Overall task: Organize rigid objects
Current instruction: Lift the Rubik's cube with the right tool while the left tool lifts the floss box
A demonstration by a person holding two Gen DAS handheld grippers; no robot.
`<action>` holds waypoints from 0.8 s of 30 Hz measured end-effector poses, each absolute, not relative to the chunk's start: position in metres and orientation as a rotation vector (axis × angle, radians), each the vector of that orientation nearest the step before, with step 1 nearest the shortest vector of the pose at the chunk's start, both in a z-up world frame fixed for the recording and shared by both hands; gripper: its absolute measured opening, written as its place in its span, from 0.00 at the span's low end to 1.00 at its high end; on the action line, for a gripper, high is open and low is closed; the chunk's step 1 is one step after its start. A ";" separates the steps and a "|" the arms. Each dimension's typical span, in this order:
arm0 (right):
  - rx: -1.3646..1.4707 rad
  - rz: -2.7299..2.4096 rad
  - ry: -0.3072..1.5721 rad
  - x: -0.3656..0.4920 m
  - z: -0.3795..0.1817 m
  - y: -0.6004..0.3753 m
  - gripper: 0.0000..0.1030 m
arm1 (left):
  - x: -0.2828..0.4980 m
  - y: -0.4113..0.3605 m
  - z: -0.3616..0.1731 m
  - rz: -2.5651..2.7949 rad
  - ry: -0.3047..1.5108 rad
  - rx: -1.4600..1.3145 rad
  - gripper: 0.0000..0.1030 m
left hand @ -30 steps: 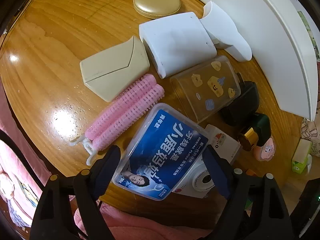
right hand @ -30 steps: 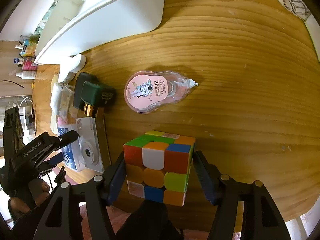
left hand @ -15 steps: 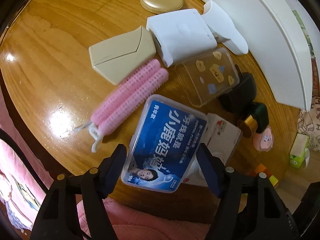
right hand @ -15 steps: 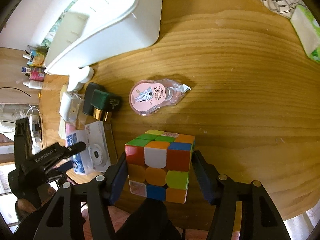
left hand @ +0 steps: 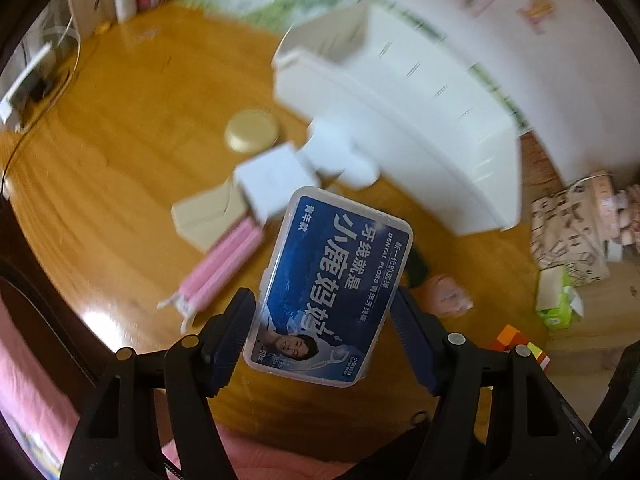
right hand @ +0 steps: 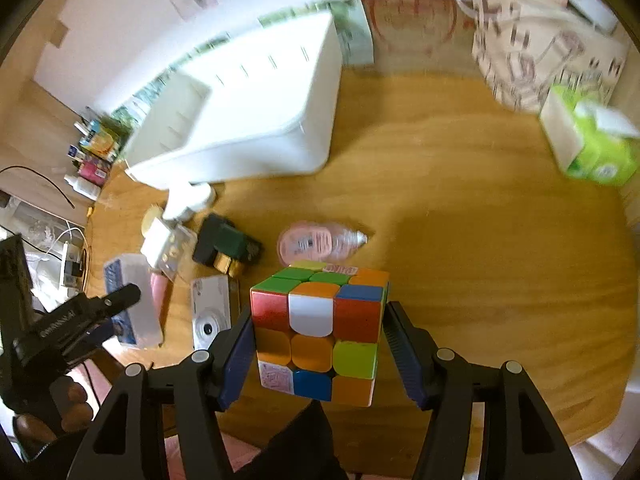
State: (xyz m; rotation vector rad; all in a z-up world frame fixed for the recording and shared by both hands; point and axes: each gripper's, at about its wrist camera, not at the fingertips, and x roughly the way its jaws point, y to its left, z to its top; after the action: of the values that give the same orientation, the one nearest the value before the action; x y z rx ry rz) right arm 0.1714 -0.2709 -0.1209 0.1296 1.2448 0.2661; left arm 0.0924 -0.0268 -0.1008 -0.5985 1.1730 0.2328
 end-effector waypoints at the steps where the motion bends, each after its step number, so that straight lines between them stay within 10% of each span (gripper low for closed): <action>1: 0.120 0.269 1.212 0.170 -0.115 -0.272 0.61 | 0.092 -0.027 -0.094 0.217 1.140 -0.593 0.71; 17: 0.008 0.250 0.787 0.156 -0.054 -0.259 0.61 | 0.111 -0.021 -0.037 0.067 0.729 -0.489 0.64; 19: 0.004 0.254 0.744 0.155 -0.049 -0.253 0.61 | 0.115 -0.018 -0.029 0.035 0.694 -0.449 0.25; 24: -0.007 0.269 0.681 0.160 -0.045 -0.232 0.61 | 0.132 -0.007 -0.017 -0.032 0.666 -0.414 0.24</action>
State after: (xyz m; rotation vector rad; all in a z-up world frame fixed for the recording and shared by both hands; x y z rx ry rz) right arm 0.1604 -0.2323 -0.0452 -0.0072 0.6807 0.2686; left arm 0.1324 -0.0068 -0.0174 -0.4138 0.6656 -0.0318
